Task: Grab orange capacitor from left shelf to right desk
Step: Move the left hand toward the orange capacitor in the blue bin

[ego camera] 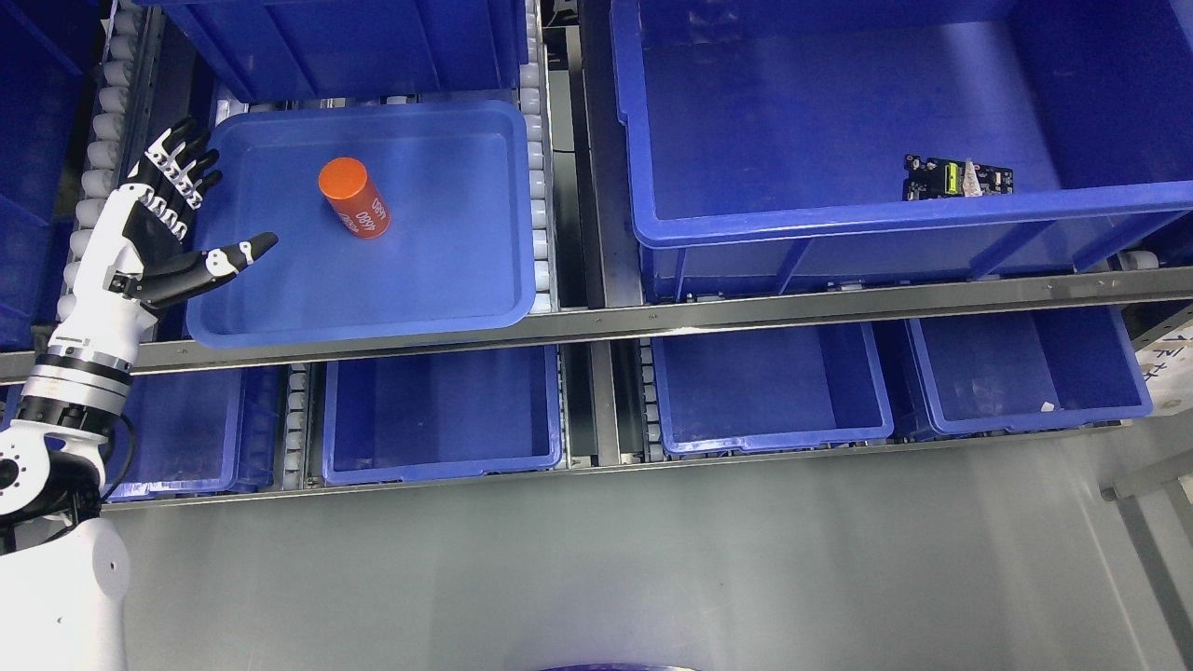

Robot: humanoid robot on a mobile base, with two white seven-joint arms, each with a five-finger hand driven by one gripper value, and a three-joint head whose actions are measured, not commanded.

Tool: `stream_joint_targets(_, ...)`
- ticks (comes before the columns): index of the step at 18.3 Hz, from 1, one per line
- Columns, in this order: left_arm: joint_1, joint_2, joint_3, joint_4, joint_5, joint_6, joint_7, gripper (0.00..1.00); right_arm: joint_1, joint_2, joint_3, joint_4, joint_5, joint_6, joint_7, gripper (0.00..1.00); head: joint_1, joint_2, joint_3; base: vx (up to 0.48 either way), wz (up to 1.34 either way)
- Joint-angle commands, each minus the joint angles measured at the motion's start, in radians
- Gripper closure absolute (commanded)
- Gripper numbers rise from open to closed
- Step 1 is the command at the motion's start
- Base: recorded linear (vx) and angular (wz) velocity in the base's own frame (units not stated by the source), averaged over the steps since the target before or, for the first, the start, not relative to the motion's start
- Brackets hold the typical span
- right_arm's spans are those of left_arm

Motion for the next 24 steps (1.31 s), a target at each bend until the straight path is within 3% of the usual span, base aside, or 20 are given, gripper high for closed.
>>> stream_joint_targets(1, -0.037, 0.135, -0.128, 0.135, -0.051, -0.007, -0.007, 0.01, 0.020, -0.017, -0.012, -0.017, 0.005, 0.000, 0.000, 0.00, 0.0000, 0.000, 0.000, 0.000, 0.00)
stream_joint_targets(10, -0.163, 0.124, -0.292, 0.302, -0.110, -0.007, -0.007, 0.01, 0.020, -0.017, -0.012, -0.017, 0.005, 0.000, 0.000, 0.00, 0.0000, 0.000, 0.000, 0.000, 0.00)
stream_joint_targets(24, -0.240, 0.067, -0.341, 0.436, -0.108, -0.007, -0.008, 0.06, 0.020, -0.017, -0.012, -0.017, 0.005, 0.000, 0.000, 0.00, 0.0000, 0.000, 0.000, 0.000, 0.00)
